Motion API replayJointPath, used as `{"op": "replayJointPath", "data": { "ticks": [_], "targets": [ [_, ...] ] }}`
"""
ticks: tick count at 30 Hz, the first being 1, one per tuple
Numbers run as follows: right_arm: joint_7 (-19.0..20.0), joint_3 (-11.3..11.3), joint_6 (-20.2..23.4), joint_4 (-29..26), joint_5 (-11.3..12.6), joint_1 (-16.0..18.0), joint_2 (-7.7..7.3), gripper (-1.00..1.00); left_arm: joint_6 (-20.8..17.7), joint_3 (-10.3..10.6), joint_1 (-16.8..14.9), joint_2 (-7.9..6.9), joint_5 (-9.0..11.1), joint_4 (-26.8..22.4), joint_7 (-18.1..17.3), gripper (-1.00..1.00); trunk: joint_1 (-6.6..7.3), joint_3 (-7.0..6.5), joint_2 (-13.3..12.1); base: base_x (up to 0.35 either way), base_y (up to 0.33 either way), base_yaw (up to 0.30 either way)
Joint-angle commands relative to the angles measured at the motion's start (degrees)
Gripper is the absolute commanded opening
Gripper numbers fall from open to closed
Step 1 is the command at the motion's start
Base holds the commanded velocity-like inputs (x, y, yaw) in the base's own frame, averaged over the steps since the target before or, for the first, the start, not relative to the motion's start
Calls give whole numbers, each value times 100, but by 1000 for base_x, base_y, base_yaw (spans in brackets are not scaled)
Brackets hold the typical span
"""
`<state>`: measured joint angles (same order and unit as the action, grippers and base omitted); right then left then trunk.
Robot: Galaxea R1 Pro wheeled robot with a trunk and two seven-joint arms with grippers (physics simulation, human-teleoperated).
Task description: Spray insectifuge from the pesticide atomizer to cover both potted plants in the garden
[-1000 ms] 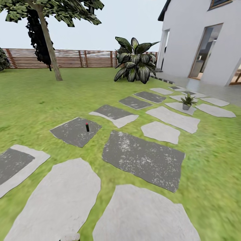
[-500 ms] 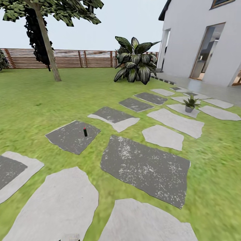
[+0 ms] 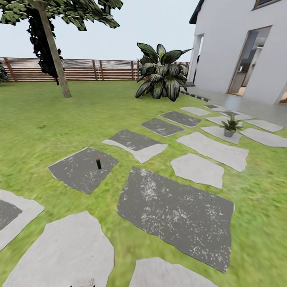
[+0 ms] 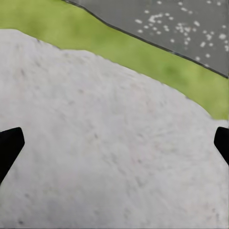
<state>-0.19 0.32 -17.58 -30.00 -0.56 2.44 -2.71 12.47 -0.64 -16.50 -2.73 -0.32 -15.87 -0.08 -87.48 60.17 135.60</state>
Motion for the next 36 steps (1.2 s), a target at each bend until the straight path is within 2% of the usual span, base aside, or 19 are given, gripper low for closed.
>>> {"op": "replayJointPath", "data": {
  "ticks": [1,20,36],
  "targets": [
    [-3,3,-17,4,-6,2,-1,100,19,-6,-3,0,-4,5,-1,100,-2,5,1,337,0,0],
    [0,3,-17,3,-6,2,-1,100,19,-6,-3,0,-4,5,-1,100,-2,5,1,337,-1,0],
    [1,10,-17,3,-6,2,-1,100,19,-6,-3,0,-4,5,-1,100,-2,5,1,300,-136,0]
  ]
}}
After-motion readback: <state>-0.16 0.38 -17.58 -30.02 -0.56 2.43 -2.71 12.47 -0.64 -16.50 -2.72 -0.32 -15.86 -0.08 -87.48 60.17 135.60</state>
